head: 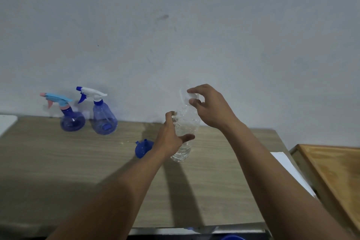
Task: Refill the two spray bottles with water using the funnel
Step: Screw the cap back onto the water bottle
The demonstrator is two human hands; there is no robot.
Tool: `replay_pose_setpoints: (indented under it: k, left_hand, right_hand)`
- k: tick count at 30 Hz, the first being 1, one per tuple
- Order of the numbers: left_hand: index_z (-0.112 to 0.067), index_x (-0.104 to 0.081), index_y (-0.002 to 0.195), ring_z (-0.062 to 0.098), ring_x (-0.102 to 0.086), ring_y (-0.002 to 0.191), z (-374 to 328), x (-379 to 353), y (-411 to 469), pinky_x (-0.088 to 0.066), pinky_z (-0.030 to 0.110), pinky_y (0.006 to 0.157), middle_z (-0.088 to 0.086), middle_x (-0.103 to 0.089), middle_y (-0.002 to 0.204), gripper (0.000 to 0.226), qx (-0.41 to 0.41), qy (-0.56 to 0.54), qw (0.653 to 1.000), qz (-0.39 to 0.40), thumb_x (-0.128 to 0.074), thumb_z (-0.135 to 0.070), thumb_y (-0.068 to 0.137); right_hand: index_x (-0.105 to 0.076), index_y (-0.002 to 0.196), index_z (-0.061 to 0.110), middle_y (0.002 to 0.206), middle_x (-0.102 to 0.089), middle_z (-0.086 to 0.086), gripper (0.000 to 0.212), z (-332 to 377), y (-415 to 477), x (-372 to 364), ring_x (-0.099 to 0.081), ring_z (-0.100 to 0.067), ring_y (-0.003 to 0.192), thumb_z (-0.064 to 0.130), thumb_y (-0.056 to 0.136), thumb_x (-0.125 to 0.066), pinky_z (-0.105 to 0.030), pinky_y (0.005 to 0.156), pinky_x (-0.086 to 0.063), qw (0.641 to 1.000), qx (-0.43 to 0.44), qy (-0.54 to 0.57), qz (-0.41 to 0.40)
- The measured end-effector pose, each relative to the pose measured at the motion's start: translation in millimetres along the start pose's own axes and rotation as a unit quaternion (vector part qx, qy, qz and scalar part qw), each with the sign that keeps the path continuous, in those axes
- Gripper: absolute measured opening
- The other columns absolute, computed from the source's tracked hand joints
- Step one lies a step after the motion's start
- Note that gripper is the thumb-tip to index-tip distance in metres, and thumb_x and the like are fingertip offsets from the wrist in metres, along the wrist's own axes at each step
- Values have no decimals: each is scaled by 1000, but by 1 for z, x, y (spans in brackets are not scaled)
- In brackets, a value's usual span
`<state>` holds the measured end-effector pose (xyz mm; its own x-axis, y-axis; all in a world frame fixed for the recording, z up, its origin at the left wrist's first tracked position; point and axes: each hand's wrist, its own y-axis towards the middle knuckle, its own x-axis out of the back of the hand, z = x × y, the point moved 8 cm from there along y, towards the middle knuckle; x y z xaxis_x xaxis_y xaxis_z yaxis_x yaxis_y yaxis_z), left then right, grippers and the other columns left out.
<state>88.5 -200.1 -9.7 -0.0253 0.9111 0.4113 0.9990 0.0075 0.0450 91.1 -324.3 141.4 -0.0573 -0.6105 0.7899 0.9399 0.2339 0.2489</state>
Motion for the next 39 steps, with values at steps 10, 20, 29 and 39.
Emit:
replay_pose_setpoints:
  k: [10, 20, 29, 39]
  left_hand:
    - [-32, -25, 137, 19, -50, 123, 3, 0, -2, -43, 39, 105, -5, -48, 129, 98, 3, 1, 1000, 14, -88, -50, 64]
    - [-32, -20, 137, 16, -49, 120, 0, -4, -3, -43, 35, 103, -7, -46, 131, 96, -1, 8, 1000, 28, -86, -50, 69]
    - [-31, -19, 138, 17, -52, 116, 0, -5, -3, -46, 36, 102, -7, -47, 127, 96, 1, 12, 1000, 26, -85, -48, 70]
    - [-39, -17, 135, 21, -52, 124, 2, -5, -5, -47, 45, 104, 0, -48, 139, 95, 11, 15, 999, 29, -83, -56, 69]
  right_hand:
    - [-59, 105, 23, 103, -66, 8, 33, -11, -9, -8, -64, -8, 96, 44, 85, -76, -21, 76, -50, 990, -72, 117, -36]
    - [-56, 109, 21, 123, -47, 5, 33, -15, -10, -14, -62, -11, 100, 45, 91, -69, -30, 83, -53, 988, -63, 138, -28]
    - [-48, 104, 20, 95, -63, 3, 33, -17, -13, -21, -63, -15, 85, 44, 92, -67, -34, 73, -49, 981, -63, 177, -37]
    - [-55, 109, 21, 70, -49, 17, 21, -14, -11, -23, -48, 2, 64, 39, 99, -58, -18, 60, -33, 986, -43, 158, -28]
